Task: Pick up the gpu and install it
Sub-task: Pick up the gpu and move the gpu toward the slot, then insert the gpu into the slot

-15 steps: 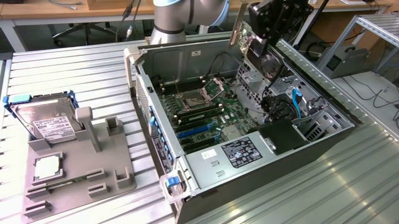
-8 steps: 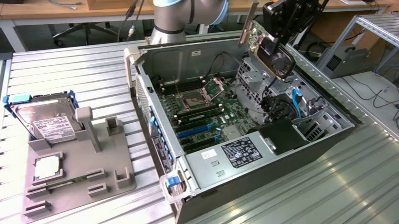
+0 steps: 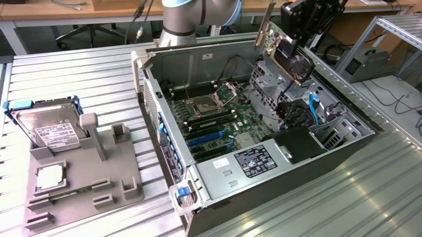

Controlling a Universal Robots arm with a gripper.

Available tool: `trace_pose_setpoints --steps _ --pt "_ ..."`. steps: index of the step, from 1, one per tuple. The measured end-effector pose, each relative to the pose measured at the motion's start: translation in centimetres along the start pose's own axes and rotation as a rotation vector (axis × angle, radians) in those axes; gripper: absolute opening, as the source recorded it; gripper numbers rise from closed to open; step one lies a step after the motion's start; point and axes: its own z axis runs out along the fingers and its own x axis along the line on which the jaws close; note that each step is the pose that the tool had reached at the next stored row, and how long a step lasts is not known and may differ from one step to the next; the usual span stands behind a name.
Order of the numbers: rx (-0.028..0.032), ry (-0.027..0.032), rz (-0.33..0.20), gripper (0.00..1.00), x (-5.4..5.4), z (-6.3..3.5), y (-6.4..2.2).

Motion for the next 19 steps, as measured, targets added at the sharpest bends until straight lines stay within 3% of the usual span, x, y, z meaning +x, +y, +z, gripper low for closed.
trace_pose_setpoints --steps 4,19 --pt "-0.0002 -0.0001 0.0 0.27 -0.68 0.17 0.04" --pt "-0.0001 0.0 0.0 0.27 -0.87 0.65 0.03"
